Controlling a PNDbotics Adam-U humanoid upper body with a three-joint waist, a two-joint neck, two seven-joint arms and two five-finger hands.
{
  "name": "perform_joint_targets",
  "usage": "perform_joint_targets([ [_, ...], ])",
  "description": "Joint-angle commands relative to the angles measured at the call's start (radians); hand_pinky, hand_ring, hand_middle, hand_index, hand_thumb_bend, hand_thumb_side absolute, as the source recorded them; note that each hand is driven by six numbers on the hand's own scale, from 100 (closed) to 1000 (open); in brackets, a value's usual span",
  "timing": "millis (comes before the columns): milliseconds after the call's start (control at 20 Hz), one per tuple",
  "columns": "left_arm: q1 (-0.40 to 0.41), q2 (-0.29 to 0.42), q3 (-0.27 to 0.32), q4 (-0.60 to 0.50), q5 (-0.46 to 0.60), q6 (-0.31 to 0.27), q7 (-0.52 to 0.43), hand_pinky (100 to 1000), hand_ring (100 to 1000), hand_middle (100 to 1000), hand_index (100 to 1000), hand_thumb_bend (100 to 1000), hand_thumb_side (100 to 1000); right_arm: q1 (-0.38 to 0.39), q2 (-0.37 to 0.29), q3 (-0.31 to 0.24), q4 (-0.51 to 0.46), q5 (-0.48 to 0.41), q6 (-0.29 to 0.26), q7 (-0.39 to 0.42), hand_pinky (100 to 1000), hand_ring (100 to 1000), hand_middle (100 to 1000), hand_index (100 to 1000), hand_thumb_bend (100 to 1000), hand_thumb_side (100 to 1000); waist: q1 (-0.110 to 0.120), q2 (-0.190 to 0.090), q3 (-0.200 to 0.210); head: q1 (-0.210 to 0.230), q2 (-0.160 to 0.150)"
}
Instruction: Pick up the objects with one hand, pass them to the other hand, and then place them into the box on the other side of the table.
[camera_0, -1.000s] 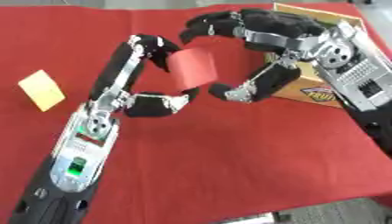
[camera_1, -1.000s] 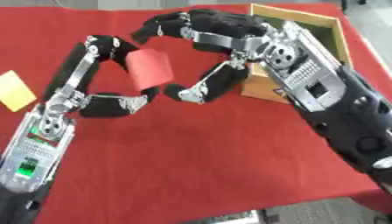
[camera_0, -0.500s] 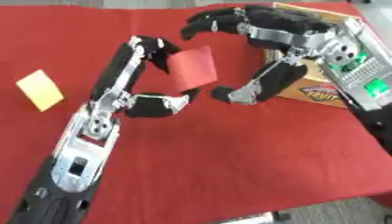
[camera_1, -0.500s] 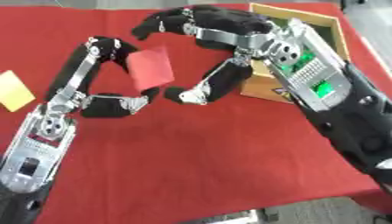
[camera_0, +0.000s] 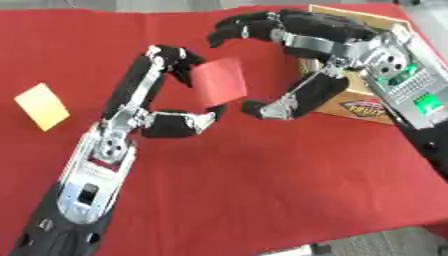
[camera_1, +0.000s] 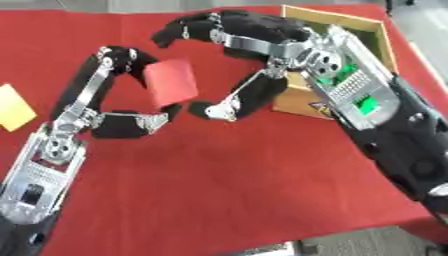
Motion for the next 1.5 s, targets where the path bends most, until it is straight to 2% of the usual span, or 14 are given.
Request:
perform_joint_targets([
  [50,-0.013,-0.007,-0.006,-0.029,0.006,-0.005,-0.001,571,512,361,481,100,100,-0.010,-0.020,-0.004,0.013,0.022,-0.016,-0.002,965,1000,858,963,329,274,-0.001,-0.013,0.000,-0.005,-0.012],
  [650,-0.015,-0.008,-0.014,-0.053,0.025,-0.008,-0.005,571,512,361,482,100,100,-0.011,-0.012,0.004,0.045,0.045,-0.035,-0.016,960,1000,841,937,299,251,-0.003,-0.009,0.004,-0.008,-0.010],
  [750,-0.015,-0.008,-0.015,-0.052,0.027,-0.007,-0.008,572,512,362,482,100,100,-0.011,-0.010,0.004,0.043,0.030,-0.026,-0.024,958,1000,814,915,262,219,-0.004,-0.008,0.003,-0.007,-0.009],
  [800,-0.015,-0.008,-0.016,-0.051,0.027,-0.005,-0.010,572,513,362,483,100,100,-0.011,-0.010,0.004,0.041,0.018,-0.018,-0.029,956,1000,777,881,212,176,-0.004,-0.008,0.003,-0.007,-0.008],
  [1100,-0.014,-0.010,-0.015,-0.034,0.022,0.000,-0.017,573,515,362,483,100,100,-0.011,-0.010,0.004,0.014,-0.062,0.026,-0.056,948,1000,690,803,135,110,-0.004,-0.006,0.001,-0.006,-0.007],
  [1250,-0.014,-0.011,-0.014,-0.029,0.023,-0.001,-0.016,574,515,363,483,100,100,-0.011,-0.011,0.003,0.003,-0.088,0.041,-0.060,939,999,650,771,126,100,-0.004,-0.006,0.001,-0.007,-0.005],
  [1500,-0.015,-0.012,-0.016,-0.028,0.033,-0.005,-0.014,577,517,365,486,100,100,-0.013,-0.008,0.005,0.005,-0.098,0.045,-0.059,915,944,578,705,114,100,-0.004,-0.006,0.001,-0.010,-0.005],
])
